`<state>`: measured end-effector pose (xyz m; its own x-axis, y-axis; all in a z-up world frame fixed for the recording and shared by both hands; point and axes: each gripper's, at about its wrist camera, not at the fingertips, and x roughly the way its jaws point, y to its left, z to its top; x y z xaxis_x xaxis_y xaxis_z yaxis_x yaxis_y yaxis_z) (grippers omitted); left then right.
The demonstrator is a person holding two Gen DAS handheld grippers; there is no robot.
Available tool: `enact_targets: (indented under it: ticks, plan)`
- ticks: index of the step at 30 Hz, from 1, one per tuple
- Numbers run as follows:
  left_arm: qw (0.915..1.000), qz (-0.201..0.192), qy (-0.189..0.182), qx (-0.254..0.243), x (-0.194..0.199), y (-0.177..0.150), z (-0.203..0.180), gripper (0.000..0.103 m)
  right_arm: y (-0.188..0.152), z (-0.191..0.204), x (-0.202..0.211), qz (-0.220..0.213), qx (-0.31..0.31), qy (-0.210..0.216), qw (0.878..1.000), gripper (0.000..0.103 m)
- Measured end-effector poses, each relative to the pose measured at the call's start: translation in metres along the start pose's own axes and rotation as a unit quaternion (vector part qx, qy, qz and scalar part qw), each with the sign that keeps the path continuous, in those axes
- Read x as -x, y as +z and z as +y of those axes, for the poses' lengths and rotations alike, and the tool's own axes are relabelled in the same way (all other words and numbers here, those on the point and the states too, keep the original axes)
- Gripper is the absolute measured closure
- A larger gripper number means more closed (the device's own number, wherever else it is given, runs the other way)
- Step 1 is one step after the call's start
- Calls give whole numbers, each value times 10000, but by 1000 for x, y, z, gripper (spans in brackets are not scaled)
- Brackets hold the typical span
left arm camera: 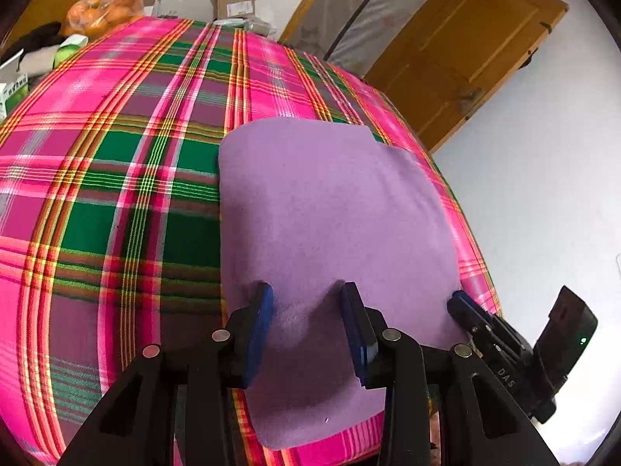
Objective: Fold clothes
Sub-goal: 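Lay the folded end down and open both grippers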
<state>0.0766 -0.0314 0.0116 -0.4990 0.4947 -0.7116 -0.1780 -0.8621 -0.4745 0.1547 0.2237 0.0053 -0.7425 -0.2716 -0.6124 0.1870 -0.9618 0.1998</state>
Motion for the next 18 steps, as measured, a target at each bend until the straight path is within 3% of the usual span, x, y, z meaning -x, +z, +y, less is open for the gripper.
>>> enact_targets:
  ticks: [12, 18]
  plan:
    - [9999, -123, 67, -83, 10, -21, 0, 65, -15, -5, 15, 128, 4, -84, 9999, 84]
    - [9993, 133, 303, -153, 17, -26, 0, 55, -13, 0, 21, 221, 233, -371, 9988, 75]
